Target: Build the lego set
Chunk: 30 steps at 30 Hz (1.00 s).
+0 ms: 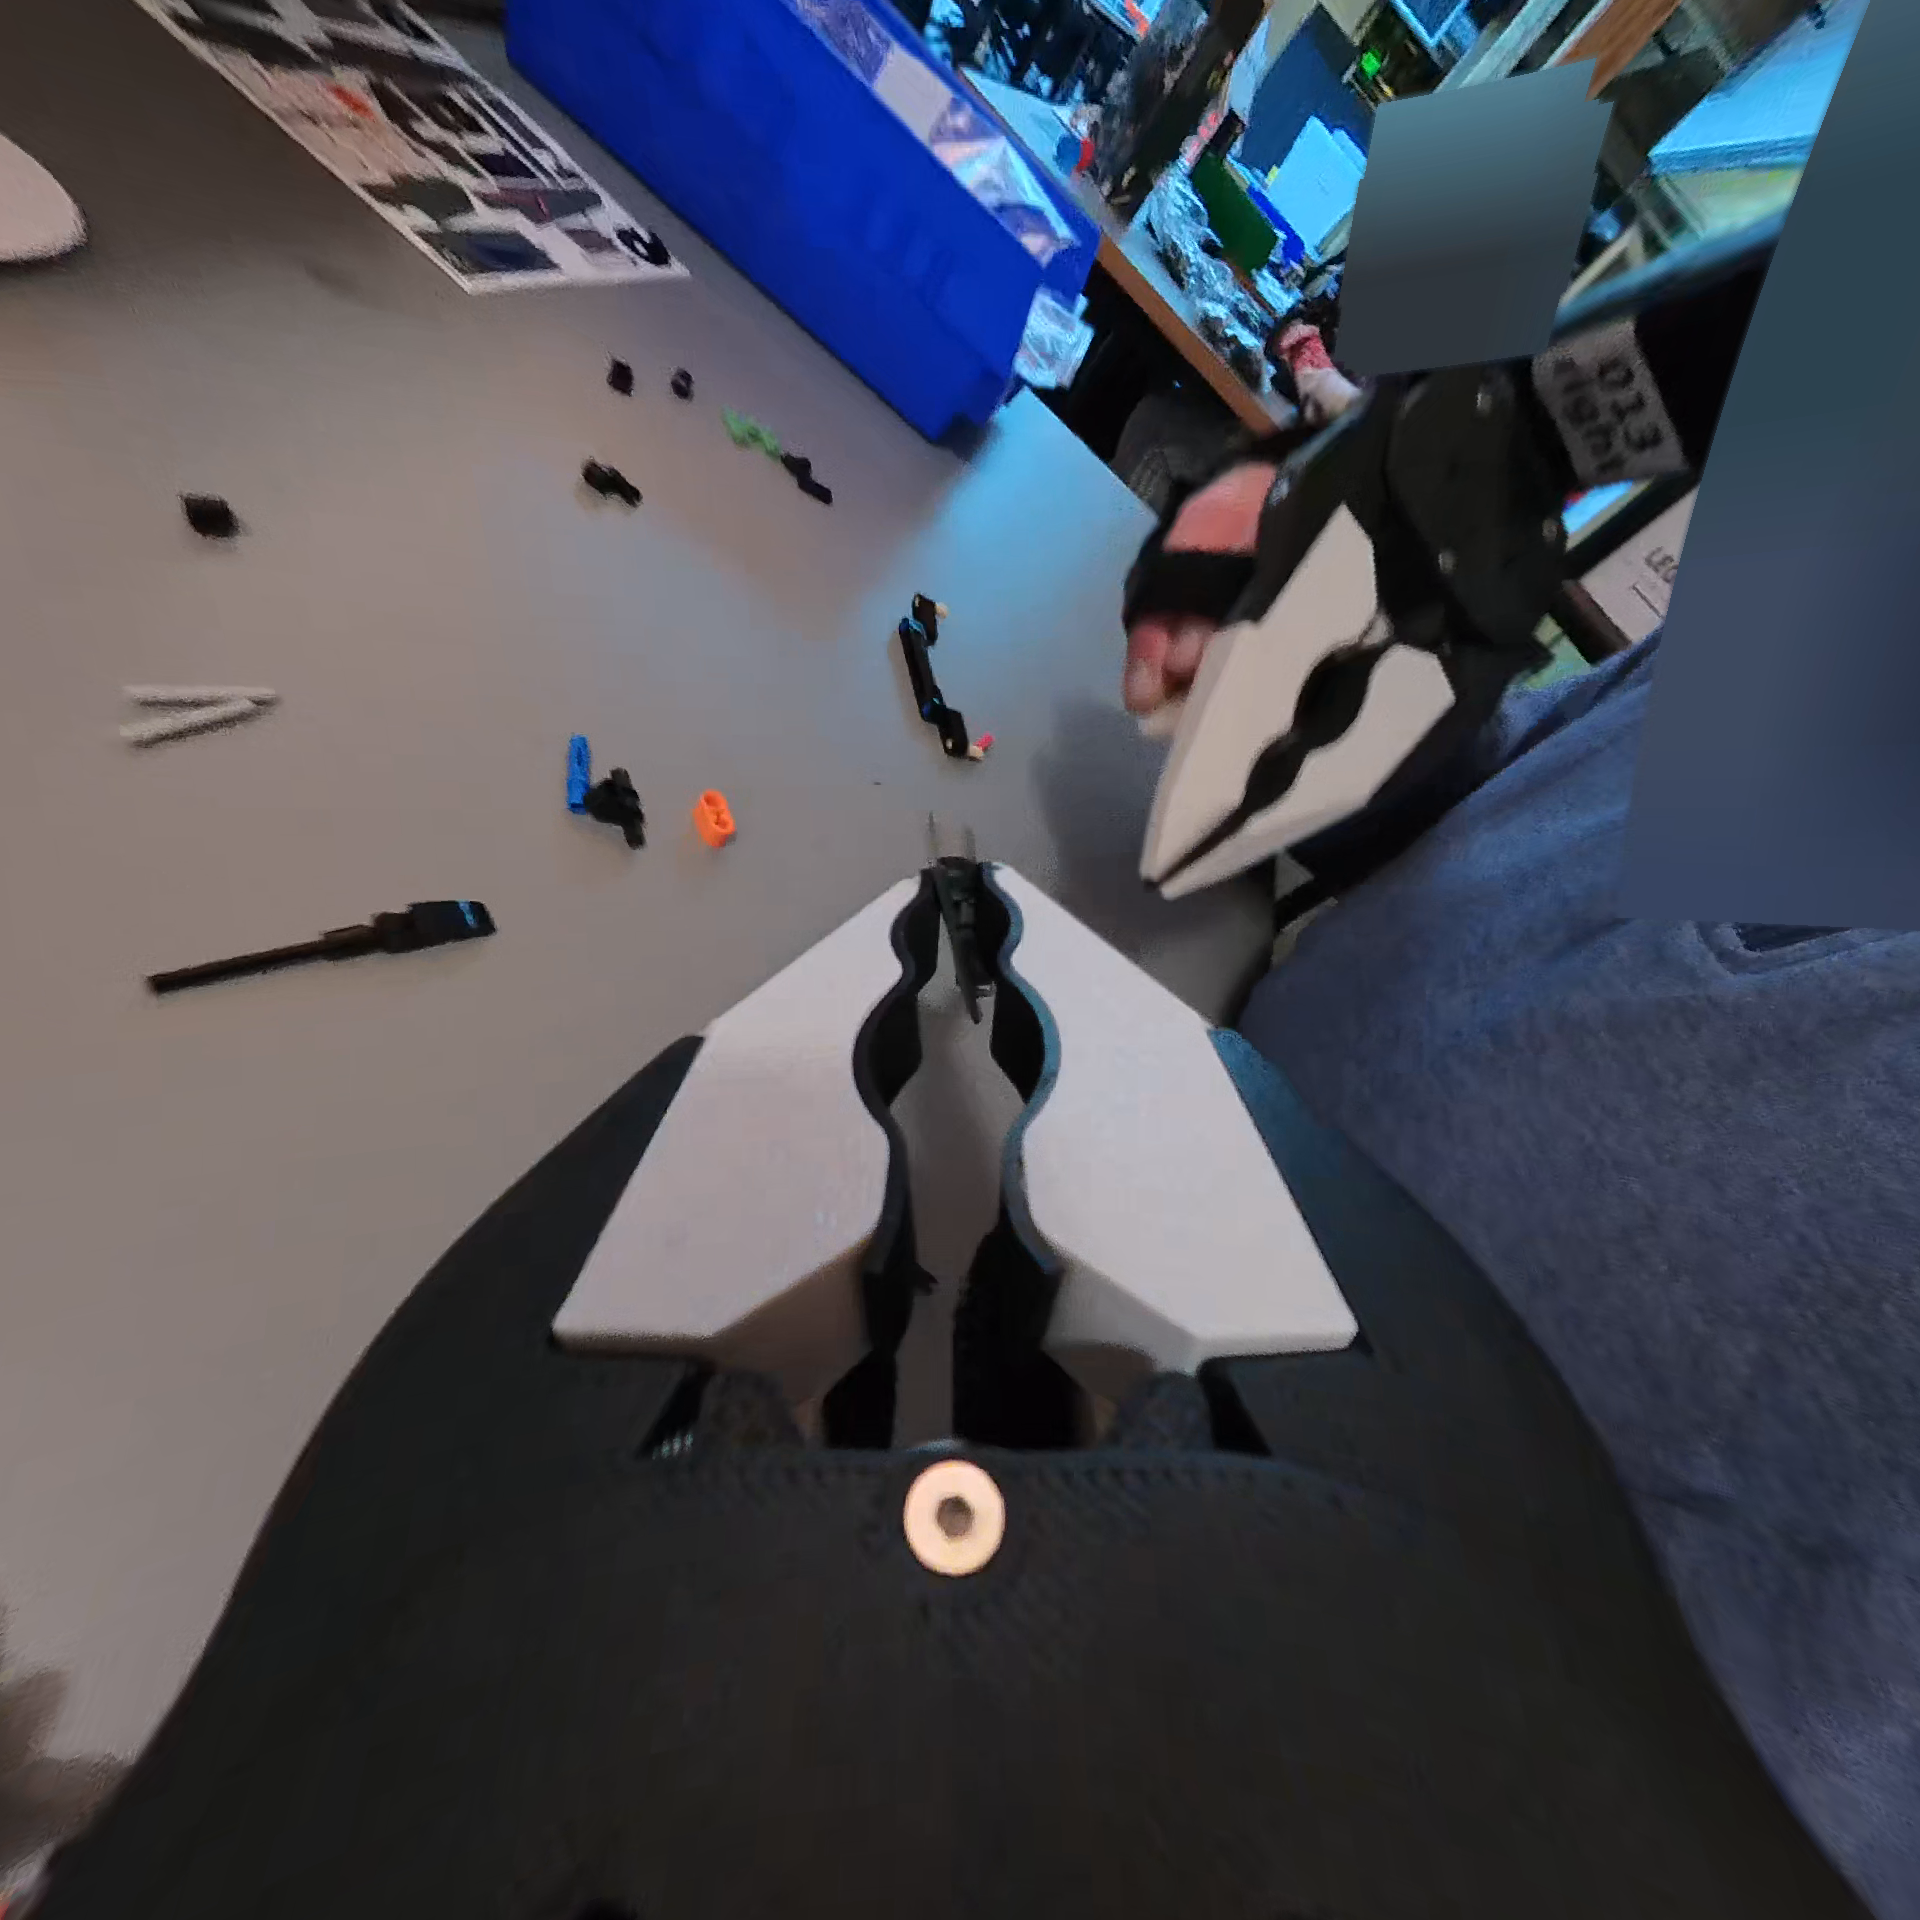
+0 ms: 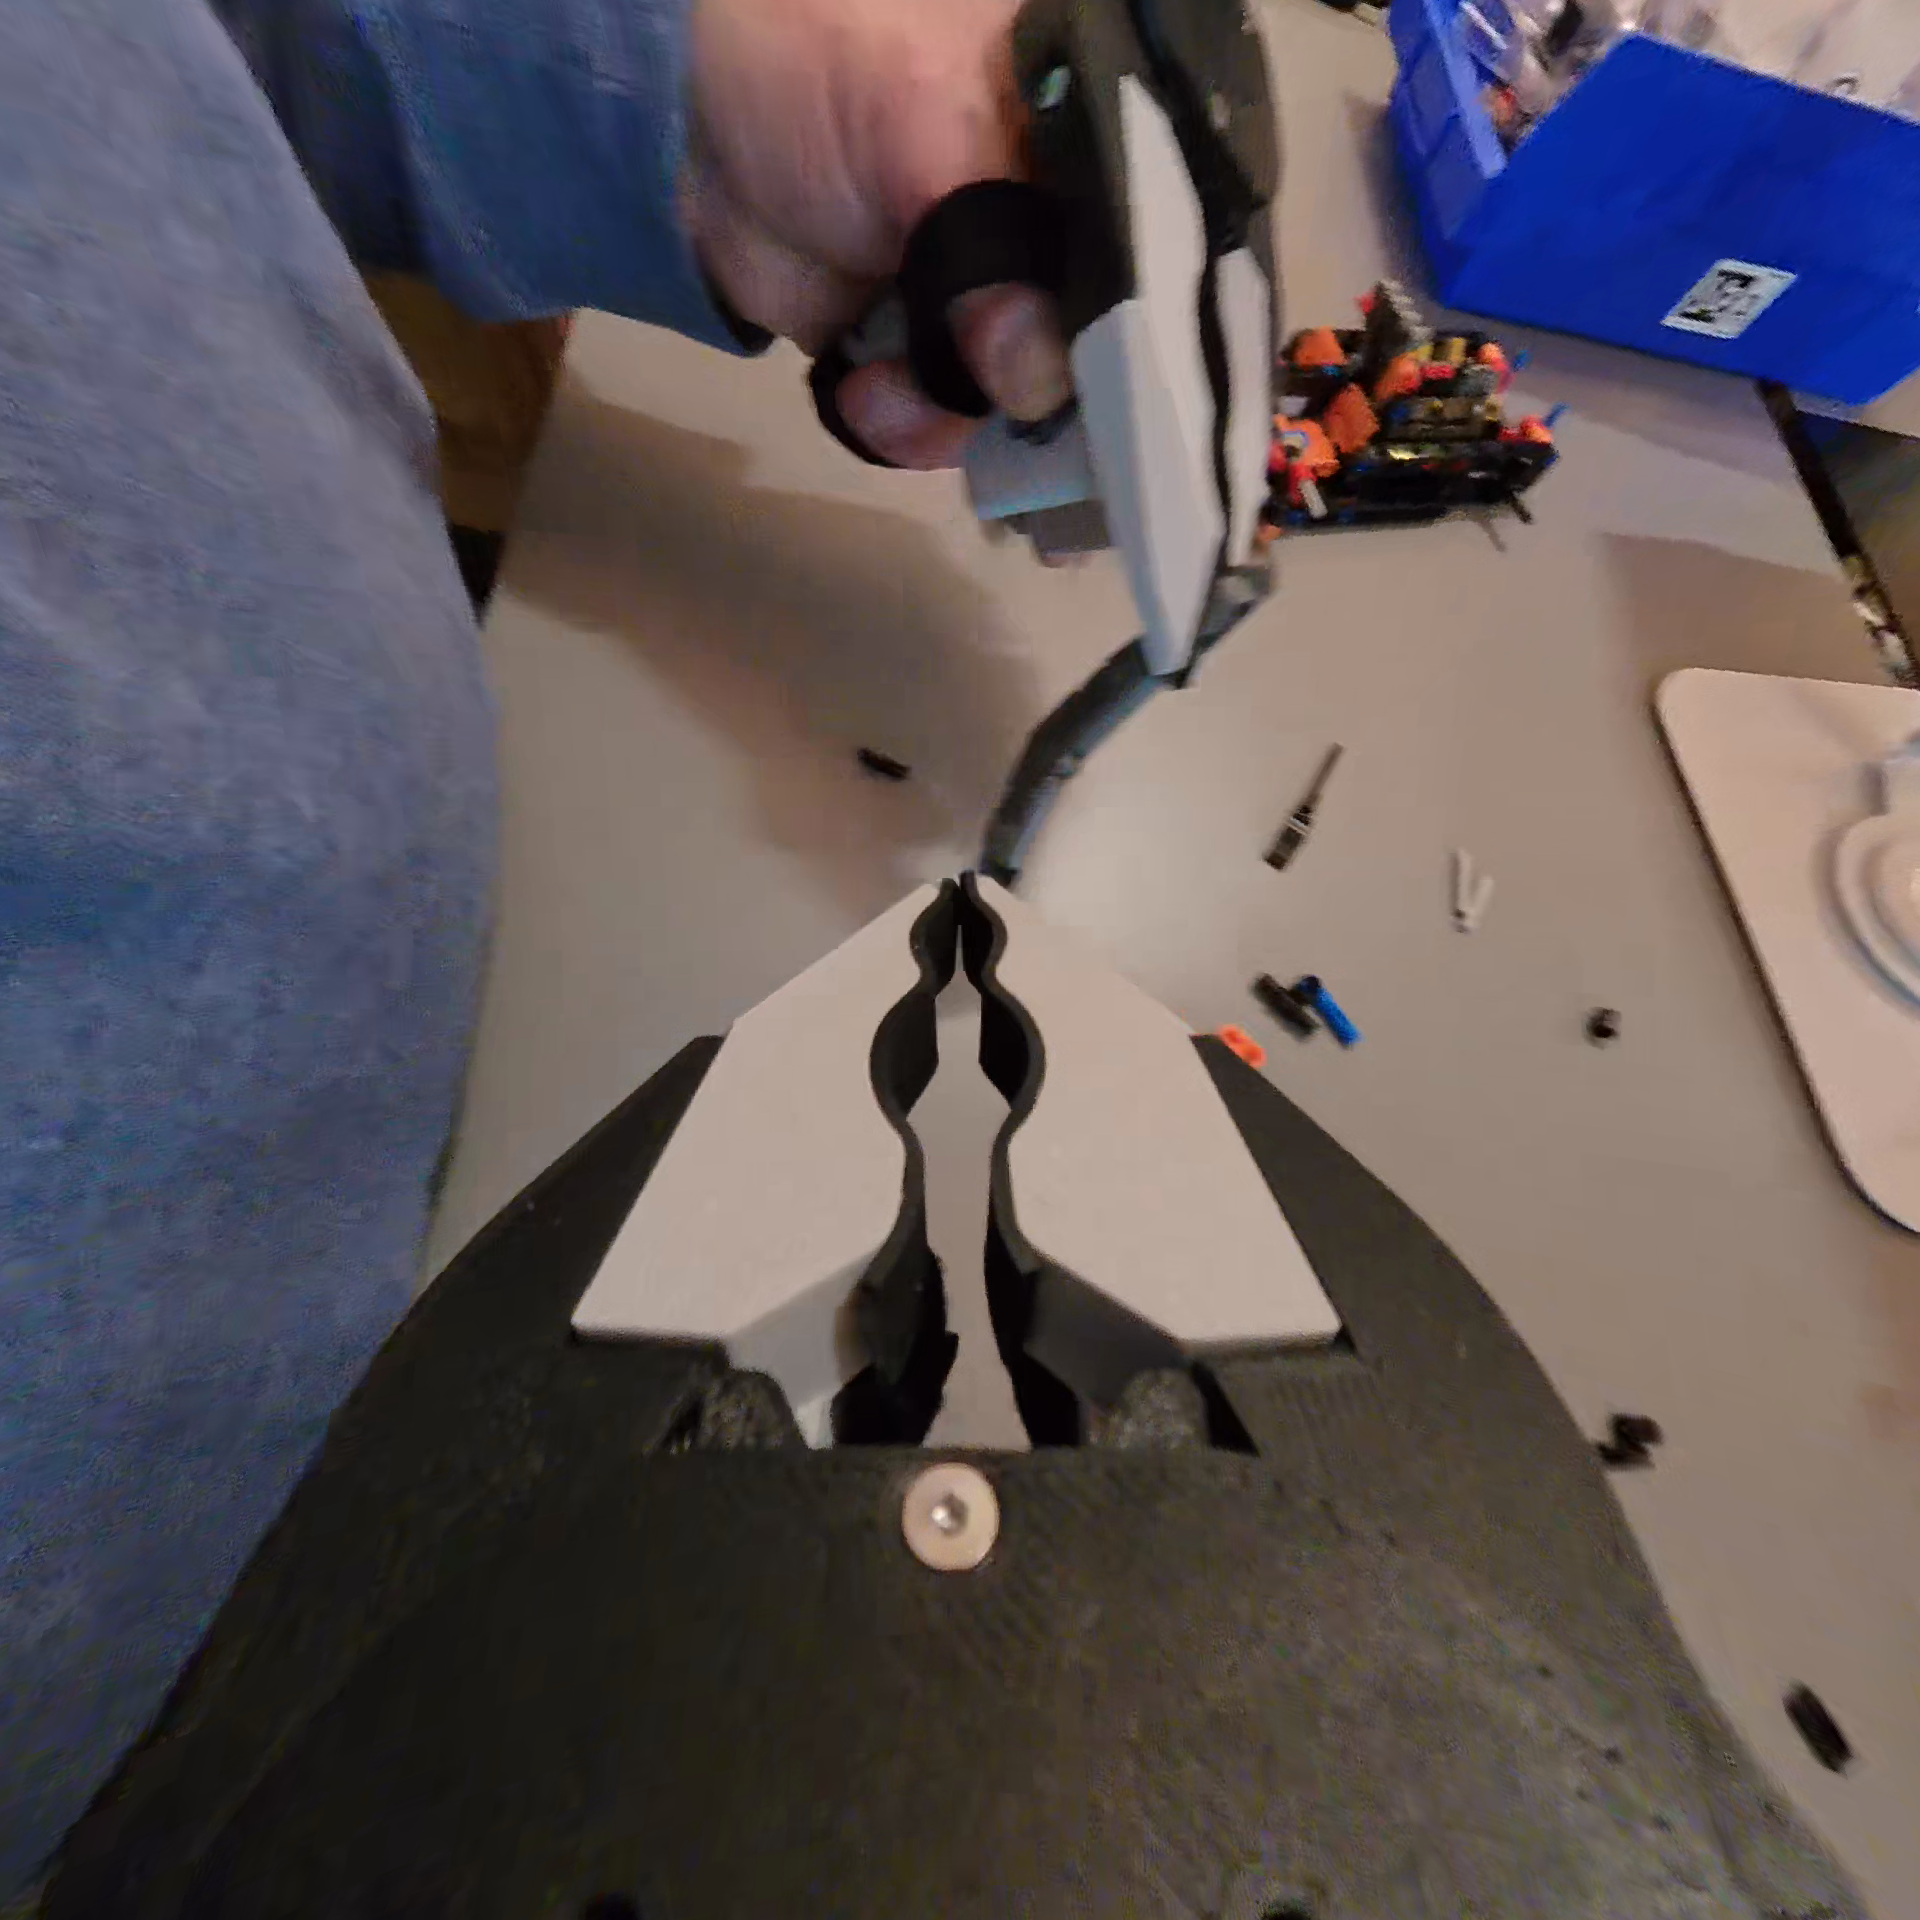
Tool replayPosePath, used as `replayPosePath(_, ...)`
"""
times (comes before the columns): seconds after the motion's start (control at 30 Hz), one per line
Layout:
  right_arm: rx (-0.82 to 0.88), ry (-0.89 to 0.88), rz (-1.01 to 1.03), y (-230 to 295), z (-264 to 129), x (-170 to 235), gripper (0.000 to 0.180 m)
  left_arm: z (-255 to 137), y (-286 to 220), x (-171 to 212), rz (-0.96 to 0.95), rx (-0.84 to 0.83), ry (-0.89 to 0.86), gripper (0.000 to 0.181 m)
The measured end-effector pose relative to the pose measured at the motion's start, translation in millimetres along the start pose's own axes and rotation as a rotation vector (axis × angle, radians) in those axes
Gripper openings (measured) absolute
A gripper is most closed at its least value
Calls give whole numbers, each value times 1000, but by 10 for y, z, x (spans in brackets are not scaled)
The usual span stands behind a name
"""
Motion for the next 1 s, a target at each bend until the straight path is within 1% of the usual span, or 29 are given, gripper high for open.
replayPosePath(0.03, -19, -8, 22, 90, 34, -30, 0, -60, -12, -40, 15, -17, -16, 5)
replayPosePath(0.1, -75, 17, 96, 291, 171, -29, 11, -208, -59, -88, 34, -48, -46, 5)
replayPosePath(0.23, -85, 56, 179, 481, 555, 2, 18, -579, -157, -10, 47, -148, -91, 4)
replayPosePath(0.3, -69, 66, 186, 477, 749, -9, 17, -793, -194, 90, 41, -210, -121, 5)
replayPosePath(0.4, -141, 102, 258, 609, 992, -70, 25, -1103, -237, 286, 13, -291, -179, 5)
replayPosePath(0.5, -102, 185, 248, 681, 1215, -56, 28, -1346, -278, 486, -28, -328, -245, 5)
replayPosePath(0.57, -130, 161, 275, 740, 1298, -163, 31, -1493, -268, 596, -50, -351, -286, 4)
replayPosePath(0.6, -130, 185, 267, 763, 1342, -169, 30, -1557, -261, 637, -63, -352, -308, 4)
replayPosePath(0.67, -66, 211, 194, 749, 1393, -140, 18, -1664, -261, 684, -83, -351, -352, 4)
replayPosePath(0.77, -61, 205, 186, 766, 1389, -143, 13, -1723, -281, 736, -91, -338, -367, 4)
replayPosePath(0.87, -42, 224, 191, 757, 1344, -111, 19, -1704, -309, 763, -98, -311, -375, 4)
replayPosePath(0.9, -37, 222, 194, 767, 1339, -110, 18, -1696, -320, 768, -97, -305, -374, 4)
replayPosePath(0.97, -40, 210, 186, 792, 1360, -129, 8, -1680, -344, 774, -99, -290, -379, 4)
replayPosePath(1.0, -38, 211, 184, 792, 1369, -135, 6, -1675, -352, 778, -100, -286, -380, 4)
Point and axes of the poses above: each gripper's, where its closed fingertips meet, z out along the fingers, x out of its underside, y = z × x across the jaws, the point moved 1 cm from there along -z, back along the fingers, and after that the axes turned 7 degrees about x, right-handed, at the moved point
